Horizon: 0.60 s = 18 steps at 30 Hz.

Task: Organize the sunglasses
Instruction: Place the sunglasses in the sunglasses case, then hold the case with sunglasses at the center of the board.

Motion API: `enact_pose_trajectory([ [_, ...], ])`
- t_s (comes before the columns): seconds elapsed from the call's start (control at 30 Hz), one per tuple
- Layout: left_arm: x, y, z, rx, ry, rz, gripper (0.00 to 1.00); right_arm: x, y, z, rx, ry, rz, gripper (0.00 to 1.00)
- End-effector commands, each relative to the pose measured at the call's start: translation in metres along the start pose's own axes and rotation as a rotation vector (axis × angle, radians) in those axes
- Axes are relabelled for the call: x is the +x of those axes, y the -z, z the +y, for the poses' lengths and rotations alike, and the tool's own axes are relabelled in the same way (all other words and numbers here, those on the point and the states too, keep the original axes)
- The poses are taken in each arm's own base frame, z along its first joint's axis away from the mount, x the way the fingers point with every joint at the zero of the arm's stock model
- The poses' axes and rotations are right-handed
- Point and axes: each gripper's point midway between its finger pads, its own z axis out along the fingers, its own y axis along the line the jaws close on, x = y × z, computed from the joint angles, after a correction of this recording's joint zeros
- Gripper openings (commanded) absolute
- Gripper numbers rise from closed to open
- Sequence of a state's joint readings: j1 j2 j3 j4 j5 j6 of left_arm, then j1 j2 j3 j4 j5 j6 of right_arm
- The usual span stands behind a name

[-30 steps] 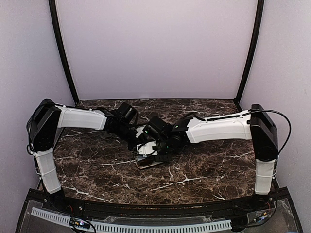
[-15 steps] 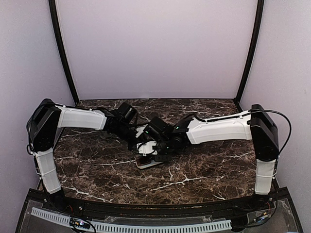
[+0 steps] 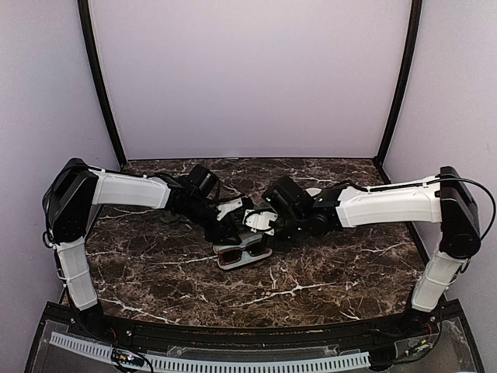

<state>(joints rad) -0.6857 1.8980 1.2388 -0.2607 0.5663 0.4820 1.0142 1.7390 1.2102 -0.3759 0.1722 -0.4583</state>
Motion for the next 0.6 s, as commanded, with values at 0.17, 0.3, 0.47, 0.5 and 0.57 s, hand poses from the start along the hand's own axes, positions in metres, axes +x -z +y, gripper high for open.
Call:
enact_pose_trajectory([
  [0.17,-0.008,0.007,-0.008,-0.006,0.006,-0.030,0.32,0.014,-0.005,-0.024,-0.006,-0.463,-0.097,0.50],
  [0.3,-0.011,0.008,-0.009,-0.010,0.012,-0.036,0.30,0.019,-0.008,-0.024,-0.018,-0.559,-0.113,0.50],
  [0.47,-0.014,0.010,-0.009,-0.012,0.025,-0.047,0.27,0.022,-0.012,-0.017,-0.071,-0.655,-0.126,0.48],
  [0.5,-0.015,0.010,-0.009,-0.011,0.026,-0.050,0.26,0.022,-0.013,-0.016,-0.082,-0.680,-0.128,0.48],
  [0.57,-0.016,0.010,-0.010,-0.010,0.033,-0.052,0.23,0.024,-0.014,-0.015,-0.104,-0.726,-0.136,0.47],
])
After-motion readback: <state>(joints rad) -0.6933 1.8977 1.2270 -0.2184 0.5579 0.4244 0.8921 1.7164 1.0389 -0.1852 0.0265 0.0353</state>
